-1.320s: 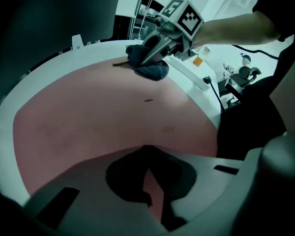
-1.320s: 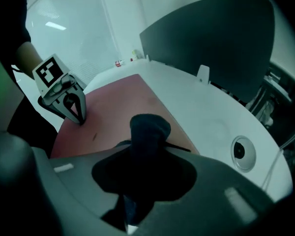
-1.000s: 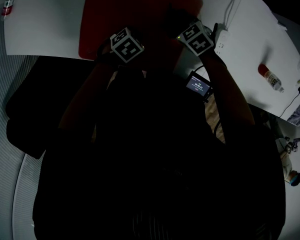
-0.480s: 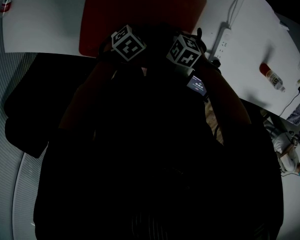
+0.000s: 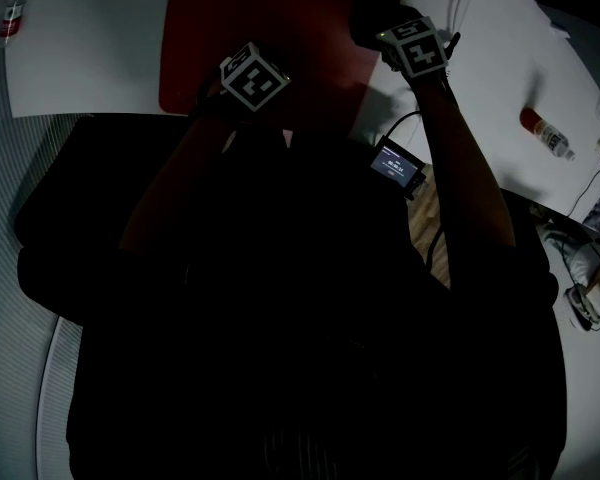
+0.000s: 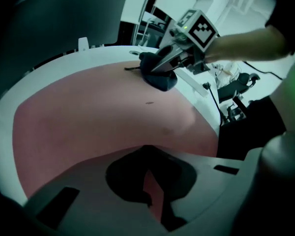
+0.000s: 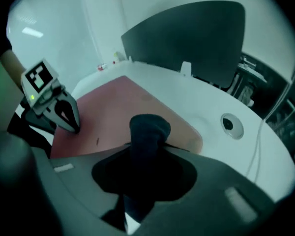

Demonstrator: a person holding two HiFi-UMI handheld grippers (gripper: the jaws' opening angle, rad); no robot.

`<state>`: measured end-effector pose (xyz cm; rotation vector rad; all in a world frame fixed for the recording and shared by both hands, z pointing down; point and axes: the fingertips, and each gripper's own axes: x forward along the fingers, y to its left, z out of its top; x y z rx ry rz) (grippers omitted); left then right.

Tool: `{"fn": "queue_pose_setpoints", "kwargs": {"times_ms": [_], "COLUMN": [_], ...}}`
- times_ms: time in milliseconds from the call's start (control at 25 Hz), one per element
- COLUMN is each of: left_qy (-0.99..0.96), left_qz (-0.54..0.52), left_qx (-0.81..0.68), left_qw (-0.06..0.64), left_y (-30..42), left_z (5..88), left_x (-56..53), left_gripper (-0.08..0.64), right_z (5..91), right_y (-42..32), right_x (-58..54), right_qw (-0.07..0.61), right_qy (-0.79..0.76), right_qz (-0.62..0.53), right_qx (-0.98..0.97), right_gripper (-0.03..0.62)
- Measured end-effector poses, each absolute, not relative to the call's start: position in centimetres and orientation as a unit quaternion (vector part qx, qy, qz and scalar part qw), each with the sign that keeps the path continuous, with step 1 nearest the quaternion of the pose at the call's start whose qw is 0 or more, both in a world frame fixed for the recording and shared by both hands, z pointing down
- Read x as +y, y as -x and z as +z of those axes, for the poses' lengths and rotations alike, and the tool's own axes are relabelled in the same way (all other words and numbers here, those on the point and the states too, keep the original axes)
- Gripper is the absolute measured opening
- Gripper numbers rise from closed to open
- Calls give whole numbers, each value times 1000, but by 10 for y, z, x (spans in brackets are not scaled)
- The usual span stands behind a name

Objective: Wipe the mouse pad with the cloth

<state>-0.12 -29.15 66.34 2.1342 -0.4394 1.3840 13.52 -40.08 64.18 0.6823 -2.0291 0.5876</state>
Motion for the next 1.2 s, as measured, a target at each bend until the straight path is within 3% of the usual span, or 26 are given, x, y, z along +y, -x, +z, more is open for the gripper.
{"fn": "queue_pose_setpoints", "kwargs": {"times_ms": [240, 560, 760, 1200], "left_qy": [-817, -913, -939, -978], "left_qz": [476, 192, 63, 30], "left_qx": [-209, -250, -244, -161], "left_qw": [249, 261, 236, 126], "left_y": [6, -3, 18, 0], "left_z": [630, 447, 352, 264], "left_x": [-310, -351, -339, -305], "left_gripper": [0, 0, 0, 0], "right_z": [558, 426, 340, 263], "right_y": [-106, -92, -75, -55], "right_x": [-378, -332, -307, -273], "right_qw": [317, 155, 120, 65], "right_qy": [-303, -352, -383, -416], "right_qz": [278, 302, 228, 166], "right_qx": [-855, -872, -887, -892], "right_gripper": [101, 95, 94, 94]}}
